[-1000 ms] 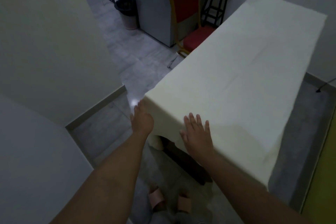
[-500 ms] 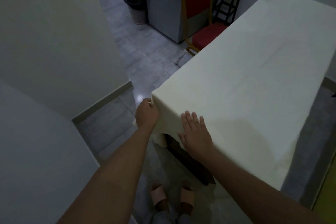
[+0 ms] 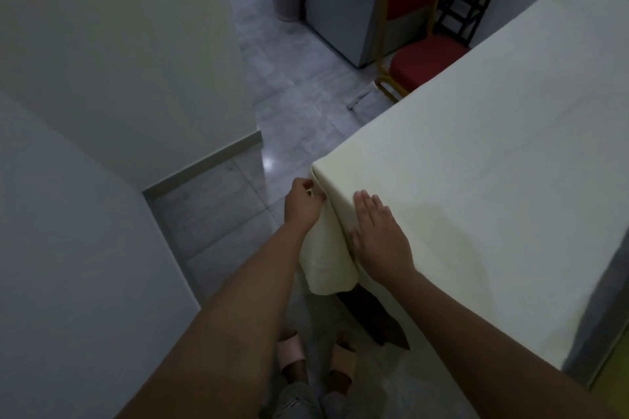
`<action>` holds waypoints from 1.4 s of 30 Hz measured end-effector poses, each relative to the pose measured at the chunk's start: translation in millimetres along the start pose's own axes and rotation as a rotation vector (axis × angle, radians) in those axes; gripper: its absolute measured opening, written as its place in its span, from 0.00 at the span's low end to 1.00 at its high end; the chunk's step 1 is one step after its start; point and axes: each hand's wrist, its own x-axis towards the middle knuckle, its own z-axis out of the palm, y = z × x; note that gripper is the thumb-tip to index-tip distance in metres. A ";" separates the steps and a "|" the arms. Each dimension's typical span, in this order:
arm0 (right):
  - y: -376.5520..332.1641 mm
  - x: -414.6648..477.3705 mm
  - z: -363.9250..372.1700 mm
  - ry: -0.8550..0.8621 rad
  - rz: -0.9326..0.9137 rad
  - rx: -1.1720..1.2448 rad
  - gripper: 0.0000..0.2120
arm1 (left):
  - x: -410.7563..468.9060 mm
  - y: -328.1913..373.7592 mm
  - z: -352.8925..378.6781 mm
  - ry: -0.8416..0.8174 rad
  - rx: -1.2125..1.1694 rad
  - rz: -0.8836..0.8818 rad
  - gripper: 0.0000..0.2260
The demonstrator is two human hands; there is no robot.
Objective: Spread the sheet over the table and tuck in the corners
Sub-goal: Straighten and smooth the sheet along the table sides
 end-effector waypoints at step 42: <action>12.2 -25.9 1.4 -0.008 0.119 0.100 0.28 | -53.9 -50.8 10.7 0.053 0.375 -0.093 0.22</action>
